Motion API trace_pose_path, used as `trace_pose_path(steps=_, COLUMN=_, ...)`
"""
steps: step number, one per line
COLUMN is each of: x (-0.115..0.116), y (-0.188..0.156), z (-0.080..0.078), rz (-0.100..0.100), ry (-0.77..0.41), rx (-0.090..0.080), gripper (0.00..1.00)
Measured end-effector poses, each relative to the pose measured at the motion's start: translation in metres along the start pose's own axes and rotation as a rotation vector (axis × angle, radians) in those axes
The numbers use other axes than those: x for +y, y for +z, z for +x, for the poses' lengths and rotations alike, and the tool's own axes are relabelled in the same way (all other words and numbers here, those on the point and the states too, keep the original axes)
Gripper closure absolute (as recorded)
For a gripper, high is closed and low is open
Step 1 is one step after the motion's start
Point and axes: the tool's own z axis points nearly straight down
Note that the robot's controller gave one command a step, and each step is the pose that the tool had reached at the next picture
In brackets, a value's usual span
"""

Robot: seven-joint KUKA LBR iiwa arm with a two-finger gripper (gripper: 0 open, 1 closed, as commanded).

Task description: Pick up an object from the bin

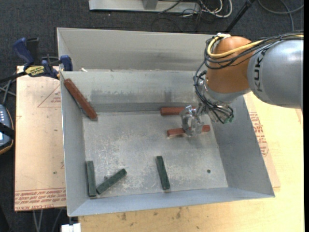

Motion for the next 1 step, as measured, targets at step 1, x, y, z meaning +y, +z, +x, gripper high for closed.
trace_pose_path(steps=1, x=-0.0002, y=0.0001, z=0.0001, rz=0.0, ry=0.001, rx=0.0, gripper=0.0)
